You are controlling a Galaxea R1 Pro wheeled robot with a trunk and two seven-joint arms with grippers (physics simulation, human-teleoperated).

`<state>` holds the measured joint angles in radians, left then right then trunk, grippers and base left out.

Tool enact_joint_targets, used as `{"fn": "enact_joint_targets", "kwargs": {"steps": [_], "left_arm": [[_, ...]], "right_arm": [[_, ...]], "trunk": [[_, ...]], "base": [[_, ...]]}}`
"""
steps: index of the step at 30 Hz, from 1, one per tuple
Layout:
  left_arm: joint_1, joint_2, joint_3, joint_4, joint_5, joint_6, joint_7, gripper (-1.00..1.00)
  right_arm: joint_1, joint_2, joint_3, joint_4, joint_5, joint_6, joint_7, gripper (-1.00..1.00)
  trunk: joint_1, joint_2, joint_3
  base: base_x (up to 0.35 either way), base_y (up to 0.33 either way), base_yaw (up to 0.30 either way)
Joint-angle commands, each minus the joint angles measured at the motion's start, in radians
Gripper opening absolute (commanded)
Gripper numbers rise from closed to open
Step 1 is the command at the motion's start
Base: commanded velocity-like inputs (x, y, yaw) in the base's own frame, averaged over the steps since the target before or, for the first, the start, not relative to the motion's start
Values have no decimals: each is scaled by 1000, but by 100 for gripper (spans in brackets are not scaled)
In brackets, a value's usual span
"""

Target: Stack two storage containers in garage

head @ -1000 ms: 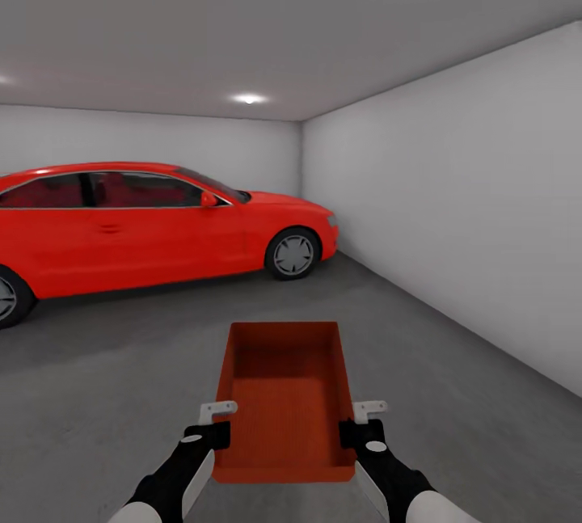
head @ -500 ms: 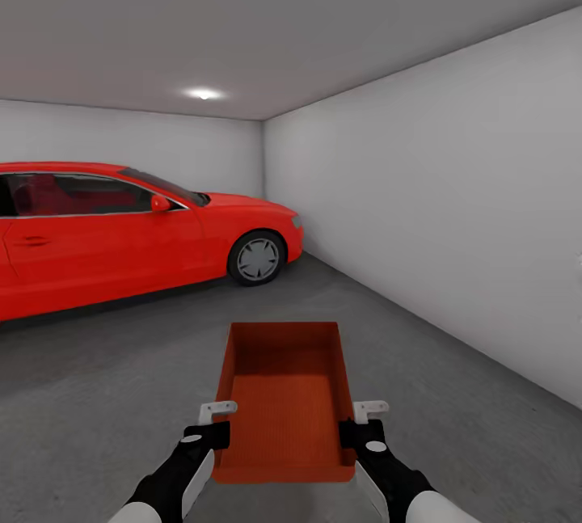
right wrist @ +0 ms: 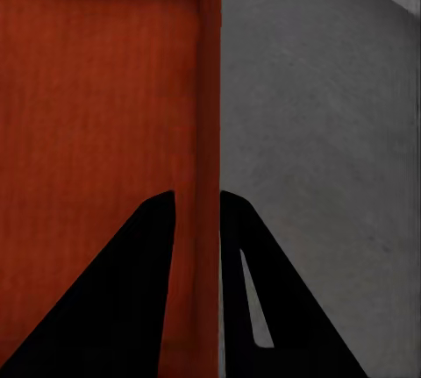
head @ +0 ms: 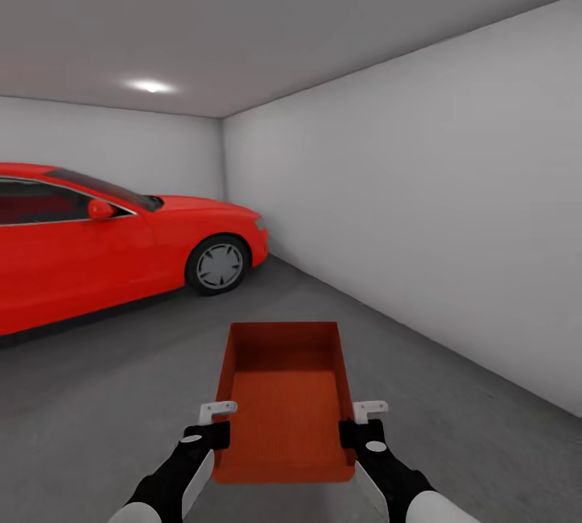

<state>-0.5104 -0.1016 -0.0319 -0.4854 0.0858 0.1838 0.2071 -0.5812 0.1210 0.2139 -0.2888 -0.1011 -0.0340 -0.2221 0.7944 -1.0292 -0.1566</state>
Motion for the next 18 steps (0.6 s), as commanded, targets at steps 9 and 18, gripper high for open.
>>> {"fn": "enact_joint_targets", "kwargs": {"steps": [9, 18], "left_arm": [[0, -1, 18, -2, 67, 8, 5, -100], [0, -1, 18, -2, 67, 8, 5, -100]], "right_arm": [[-2, 0, -32, -3, 3, -53, -14, -100], [-2, 0, -33, -3, 3, -53, -14, -100]], "trunk": [[1, -1, -1], [1, -1, -1]], "base": [[322, 0, -290], [322, 0, -290]]}}
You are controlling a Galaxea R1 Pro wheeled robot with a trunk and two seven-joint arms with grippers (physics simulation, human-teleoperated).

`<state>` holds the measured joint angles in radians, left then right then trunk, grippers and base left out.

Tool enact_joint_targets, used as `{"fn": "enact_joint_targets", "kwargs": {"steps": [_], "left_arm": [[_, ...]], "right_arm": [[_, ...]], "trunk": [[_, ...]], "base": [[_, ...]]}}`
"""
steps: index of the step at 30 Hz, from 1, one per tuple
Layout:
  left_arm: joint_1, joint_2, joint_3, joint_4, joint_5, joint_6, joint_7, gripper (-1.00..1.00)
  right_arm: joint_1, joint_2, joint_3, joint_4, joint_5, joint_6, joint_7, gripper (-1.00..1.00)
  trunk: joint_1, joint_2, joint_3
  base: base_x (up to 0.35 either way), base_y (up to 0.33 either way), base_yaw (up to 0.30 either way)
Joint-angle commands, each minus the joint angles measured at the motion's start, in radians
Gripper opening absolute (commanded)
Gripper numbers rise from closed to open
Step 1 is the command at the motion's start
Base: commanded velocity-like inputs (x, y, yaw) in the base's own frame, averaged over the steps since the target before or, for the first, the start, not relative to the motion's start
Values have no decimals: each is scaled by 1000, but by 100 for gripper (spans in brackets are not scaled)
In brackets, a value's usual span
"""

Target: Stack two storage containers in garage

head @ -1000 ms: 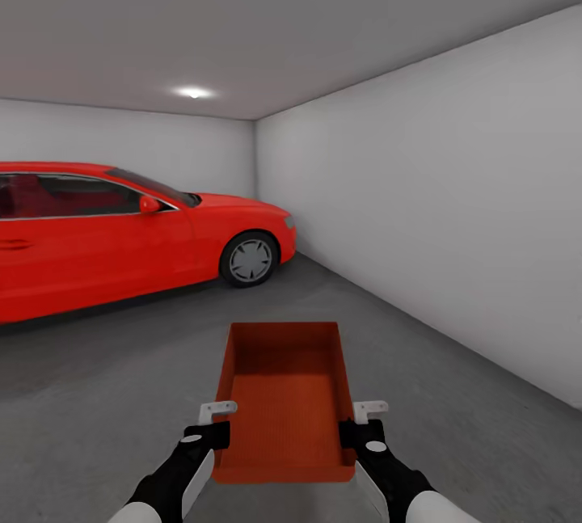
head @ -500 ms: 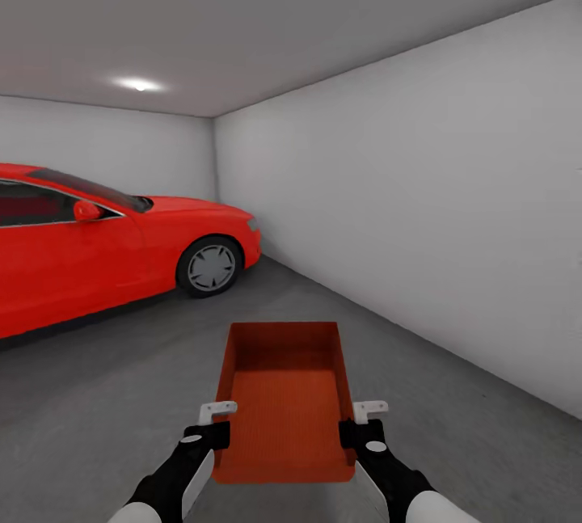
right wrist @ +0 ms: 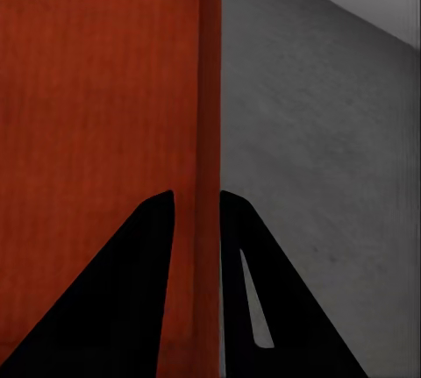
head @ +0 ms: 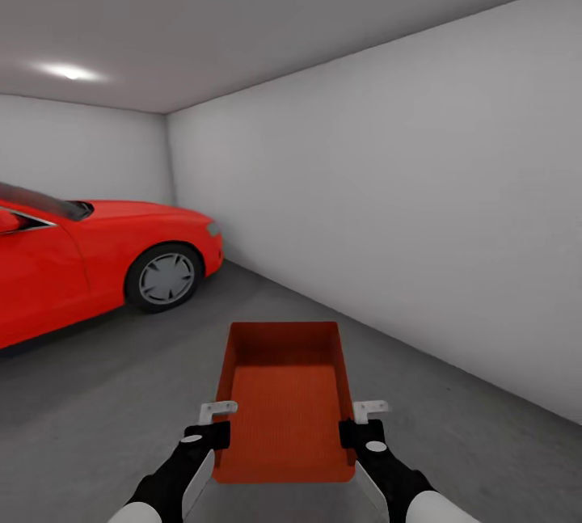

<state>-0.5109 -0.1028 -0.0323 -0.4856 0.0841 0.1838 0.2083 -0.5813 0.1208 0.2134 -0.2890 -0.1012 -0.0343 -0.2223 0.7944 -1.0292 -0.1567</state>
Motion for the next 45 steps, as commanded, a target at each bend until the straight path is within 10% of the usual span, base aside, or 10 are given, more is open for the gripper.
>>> {"fn": "enact_joint_targets", "kwargs": {"steps": [1, 45], "left_arm": [[1, 0, 18, -2, 69, 8, 3, -100], [0, 1, 18, -2, 68, 7, 3, -100]], "right_arm": [[-2, 0, -32, -2, 4, -53, -14, -100], [-2, 0, -32, -2, 5, -53, -14, -100]], "trunk": [[1, -1, -1], [1, -1, -1]], "base": [[322, 0, -290], [322, 0, -290]]}}
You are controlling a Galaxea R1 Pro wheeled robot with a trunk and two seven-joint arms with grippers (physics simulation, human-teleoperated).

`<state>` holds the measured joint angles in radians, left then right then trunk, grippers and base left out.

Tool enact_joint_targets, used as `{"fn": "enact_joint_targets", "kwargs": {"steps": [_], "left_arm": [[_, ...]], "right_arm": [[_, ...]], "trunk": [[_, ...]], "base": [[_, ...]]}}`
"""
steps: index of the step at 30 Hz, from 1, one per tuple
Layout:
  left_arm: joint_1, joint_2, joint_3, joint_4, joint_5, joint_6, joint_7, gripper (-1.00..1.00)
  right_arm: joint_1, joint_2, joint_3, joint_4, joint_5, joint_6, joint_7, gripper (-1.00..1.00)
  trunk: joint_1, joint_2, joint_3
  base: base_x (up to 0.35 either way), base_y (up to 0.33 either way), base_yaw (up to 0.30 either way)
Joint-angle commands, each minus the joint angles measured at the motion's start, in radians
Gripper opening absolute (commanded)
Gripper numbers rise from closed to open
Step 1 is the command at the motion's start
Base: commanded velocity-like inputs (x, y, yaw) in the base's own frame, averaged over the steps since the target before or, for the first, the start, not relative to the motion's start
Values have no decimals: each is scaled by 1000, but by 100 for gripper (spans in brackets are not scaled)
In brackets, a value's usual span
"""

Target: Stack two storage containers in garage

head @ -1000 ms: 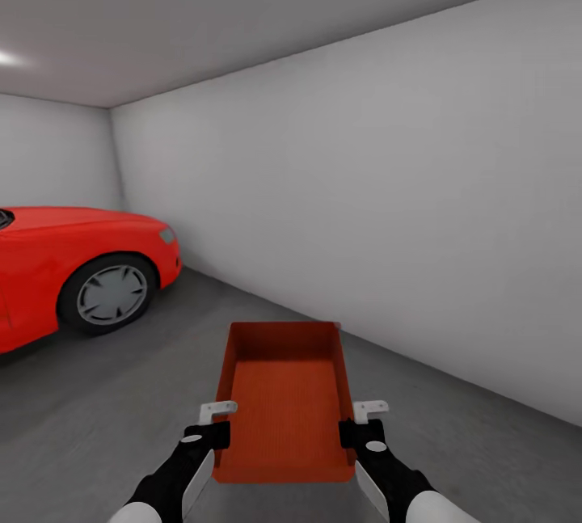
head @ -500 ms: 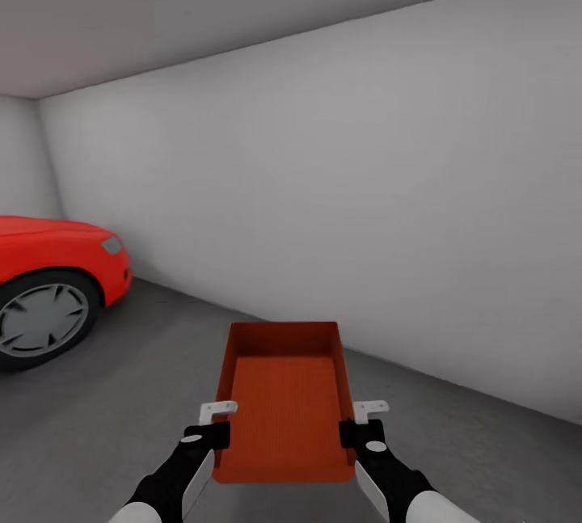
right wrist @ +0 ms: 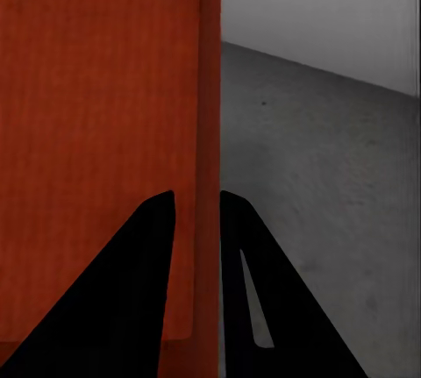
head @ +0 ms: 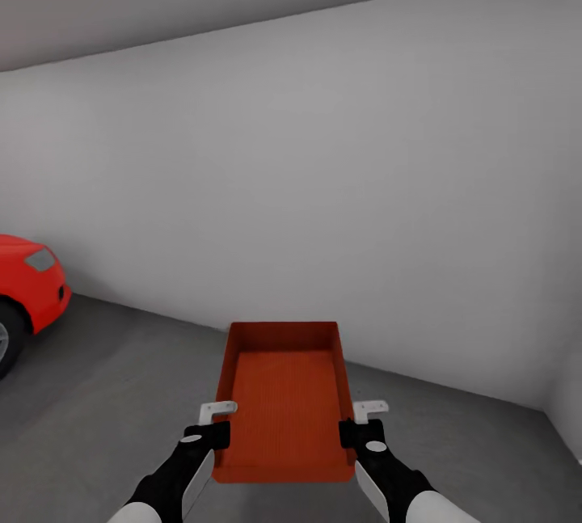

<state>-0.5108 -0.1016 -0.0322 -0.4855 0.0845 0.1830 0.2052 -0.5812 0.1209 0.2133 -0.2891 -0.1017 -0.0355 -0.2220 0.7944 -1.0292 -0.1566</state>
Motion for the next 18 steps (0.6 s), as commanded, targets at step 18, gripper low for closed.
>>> {"fn": "enact_joint_targets", "kwargs": {"steps": [18], "left_arm": [[1, 0, 17, -3, 65, 7, 7, -100]], "right_arm": [[-2, 0, -32, -2, 5, -52, -14, -100]], "trunk": [[1, -1, -1]], "base": [[87, 0, -290]]}}
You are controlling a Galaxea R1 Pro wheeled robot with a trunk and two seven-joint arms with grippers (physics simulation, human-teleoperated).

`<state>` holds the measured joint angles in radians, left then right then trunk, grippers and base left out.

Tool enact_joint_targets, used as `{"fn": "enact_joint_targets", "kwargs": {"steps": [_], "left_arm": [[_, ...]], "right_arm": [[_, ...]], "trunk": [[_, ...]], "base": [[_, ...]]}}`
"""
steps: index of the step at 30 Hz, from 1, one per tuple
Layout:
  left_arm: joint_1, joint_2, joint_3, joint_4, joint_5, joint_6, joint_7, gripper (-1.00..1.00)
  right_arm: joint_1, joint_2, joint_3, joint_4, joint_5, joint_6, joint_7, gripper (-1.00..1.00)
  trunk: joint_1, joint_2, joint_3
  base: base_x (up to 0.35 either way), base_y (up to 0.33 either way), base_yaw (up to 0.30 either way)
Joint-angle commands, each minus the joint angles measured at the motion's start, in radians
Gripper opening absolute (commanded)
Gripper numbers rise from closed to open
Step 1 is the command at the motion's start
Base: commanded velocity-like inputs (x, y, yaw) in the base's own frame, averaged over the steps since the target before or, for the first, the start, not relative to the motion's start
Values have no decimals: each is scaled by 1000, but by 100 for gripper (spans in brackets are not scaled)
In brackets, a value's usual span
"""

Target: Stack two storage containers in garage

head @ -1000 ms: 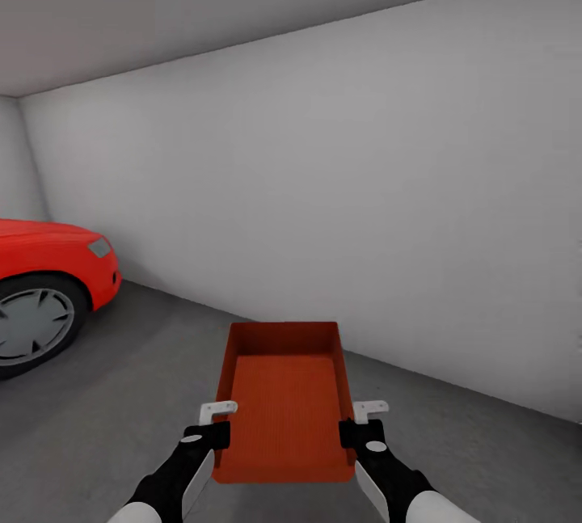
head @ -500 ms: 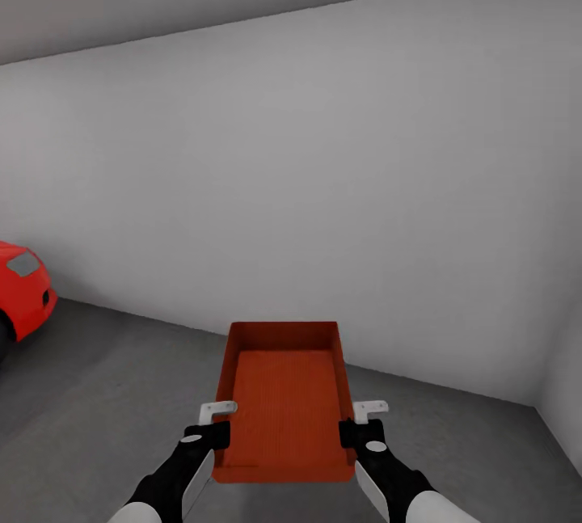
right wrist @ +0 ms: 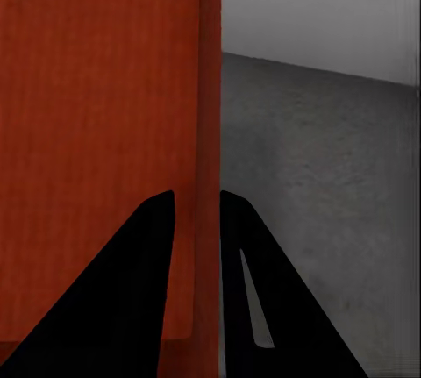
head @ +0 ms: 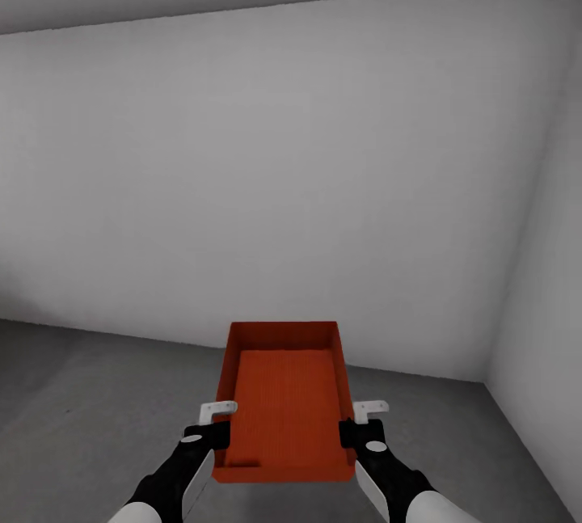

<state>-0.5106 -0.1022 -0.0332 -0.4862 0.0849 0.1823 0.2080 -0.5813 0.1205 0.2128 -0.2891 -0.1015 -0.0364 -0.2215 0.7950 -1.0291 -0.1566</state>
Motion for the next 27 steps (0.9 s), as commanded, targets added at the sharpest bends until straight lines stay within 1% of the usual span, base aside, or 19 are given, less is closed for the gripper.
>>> {"fn": "enact_joint_targets", "kwargs": {"steps": [1, 6, 9, 18, 21, 27], "left_arm": [[1, 0, 18, -3, 64, 8, 4, -100], [0, 0, 18, -3, 64, 8, 4, -100], [0, 0, 18, -2, 64, 8, 4, -100], [1, -1, 18, -2, 64, 8, 5, -100], [1, -1, 18, -2, 64, 8, 5, -100], [0, -1, 18, -2, 64, 8, 5, -100]], "right_arm": [[-2, 0, -32, -2, 5, -51, -15, -100], [-2, 1, -32, -2, 5, -51, -15, -100], [-2, 0, -32, -2, 5, -51, -15, -100], [-2, -1, -32, -2, 6, -50, -13, -100], [-2, -1, -32, -2, 5, -49, -14, -100], [-2, -1, -32, -2, 5, -48, -15, -100]], "trunk": [[0, -1, -1], [0, -1, -1], [0, -1, -1], [0, -1, -1], [0, -1, -1], [0, -1, -1]], "base": [[0, 0, -290], [4, 0, -290], [136, 0, -240], [266, 0, -35], [93, 0, -117], [18, 0, -220]]}}
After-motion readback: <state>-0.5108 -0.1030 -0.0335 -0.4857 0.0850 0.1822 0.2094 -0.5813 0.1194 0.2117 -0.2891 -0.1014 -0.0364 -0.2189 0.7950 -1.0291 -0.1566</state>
